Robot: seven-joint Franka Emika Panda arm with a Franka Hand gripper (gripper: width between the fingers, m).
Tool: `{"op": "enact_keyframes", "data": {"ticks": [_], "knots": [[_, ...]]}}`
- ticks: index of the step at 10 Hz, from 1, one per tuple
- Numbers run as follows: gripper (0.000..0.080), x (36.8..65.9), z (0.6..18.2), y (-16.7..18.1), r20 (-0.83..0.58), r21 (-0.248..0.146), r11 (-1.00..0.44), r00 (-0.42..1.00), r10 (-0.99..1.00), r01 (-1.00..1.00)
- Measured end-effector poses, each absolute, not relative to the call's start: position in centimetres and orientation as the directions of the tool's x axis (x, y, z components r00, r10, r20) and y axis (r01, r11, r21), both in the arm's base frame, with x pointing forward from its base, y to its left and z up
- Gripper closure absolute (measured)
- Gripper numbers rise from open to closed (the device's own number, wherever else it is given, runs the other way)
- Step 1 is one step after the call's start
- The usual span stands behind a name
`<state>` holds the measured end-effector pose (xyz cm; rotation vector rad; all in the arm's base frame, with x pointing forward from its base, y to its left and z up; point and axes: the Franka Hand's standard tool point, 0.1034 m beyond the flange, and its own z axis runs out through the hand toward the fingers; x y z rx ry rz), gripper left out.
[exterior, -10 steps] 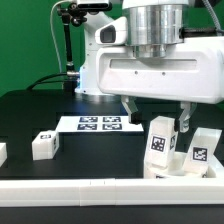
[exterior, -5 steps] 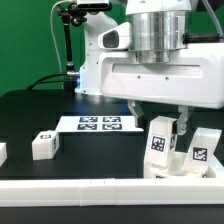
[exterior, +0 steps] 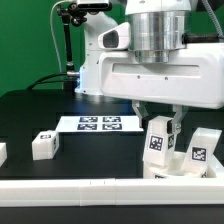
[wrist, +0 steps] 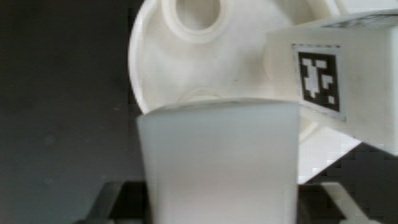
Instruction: Assemble stool
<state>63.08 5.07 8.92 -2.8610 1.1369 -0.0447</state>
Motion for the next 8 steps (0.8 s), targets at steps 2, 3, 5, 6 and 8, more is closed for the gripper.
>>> {"op": "enact_keyframes", "data": {"ticks": [2,3,5,6,8], "knots": [[0.0460,63.08,8.92,5.21,-0.012,-0.073,-0.607,0.609,-0.793,-0.792],[0.0459,63.07,8.89,5.20,-0.021,-0.077,-0.543,0.546,-0.837,-0.836],[0.0459,63.24,8.77,5.11,-0.039,-0.104,-0.401,0.406,-0.913,-0.910],[0.0459,63.36,8.76,5.11,-0.054,-0.117,-0.297,0.305,-0.951,-0.948],[0.0459,63.45,8.73,5.13,-0.082,-0.123,-0.139,0.150,-0.985,-0.983]]}}
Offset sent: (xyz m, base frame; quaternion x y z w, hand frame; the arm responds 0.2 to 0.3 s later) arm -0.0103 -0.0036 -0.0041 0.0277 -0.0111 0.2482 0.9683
